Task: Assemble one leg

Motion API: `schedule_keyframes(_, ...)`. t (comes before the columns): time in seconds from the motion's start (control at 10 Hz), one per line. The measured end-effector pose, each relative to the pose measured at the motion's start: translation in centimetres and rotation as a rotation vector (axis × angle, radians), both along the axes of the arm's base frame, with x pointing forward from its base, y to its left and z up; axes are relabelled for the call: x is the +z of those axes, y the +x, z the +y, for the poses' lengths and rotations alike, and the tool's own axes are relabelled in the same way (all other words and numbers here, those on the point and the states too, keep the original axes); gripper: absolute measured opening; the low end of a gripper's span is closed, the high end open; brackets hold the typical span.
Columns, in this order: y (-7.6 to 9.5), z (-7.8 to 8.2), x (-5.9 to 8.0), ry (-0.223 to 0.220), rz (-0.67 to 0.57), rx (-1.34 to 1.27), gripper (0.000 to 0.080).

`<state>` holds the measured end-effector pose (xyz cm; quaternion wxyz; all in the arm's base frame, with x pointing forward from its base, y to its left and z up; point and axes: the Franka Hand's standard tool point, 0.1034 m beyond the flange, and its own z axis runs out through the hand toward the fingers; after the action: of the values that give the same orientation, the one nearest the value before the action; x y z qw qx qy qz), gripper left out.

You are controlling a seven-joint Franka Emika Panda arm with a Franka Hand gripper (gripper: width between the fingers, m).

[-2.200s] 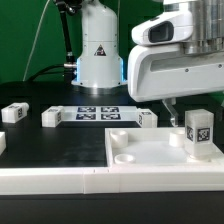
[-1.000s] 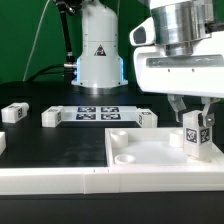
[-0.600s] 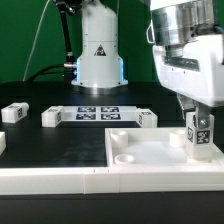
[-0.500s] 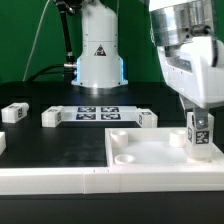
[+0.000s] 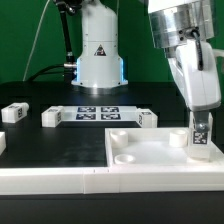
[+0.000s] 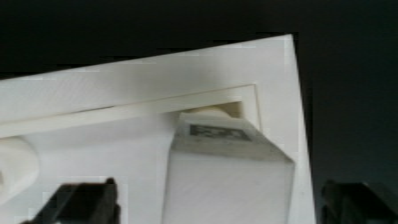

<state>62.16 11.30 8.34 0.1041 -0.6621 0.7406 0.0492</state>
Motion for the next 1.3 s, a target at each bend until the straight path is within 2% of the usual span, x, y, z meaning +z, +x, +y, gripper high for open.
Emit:
schedule_keyframes(0.1,0.0,-0.3,0.0,-0.003,-0.004,0.061,0.0629)
schedule_keyframes(0.2,0.0,-0.5,0.1,-0.002,0.002,0.115,0.0643)
schedule_keyframes(0.5,0.1,-0.1,-0.3,-0.006,-0.035,0.525,0.0649)
schedule_keyframes(0.8,0.1,0.4,-0.5,-0.016,-0.068,0.819,0.0649)
schedule_keyframes(1.1,0.2,0.6,-0.3,-0.055,-0.078,1.101,0.0649)
schedule_keyframes(1.3,0.2,0.3,-0.3,-0.063,-0.116,1.284,0.0649)
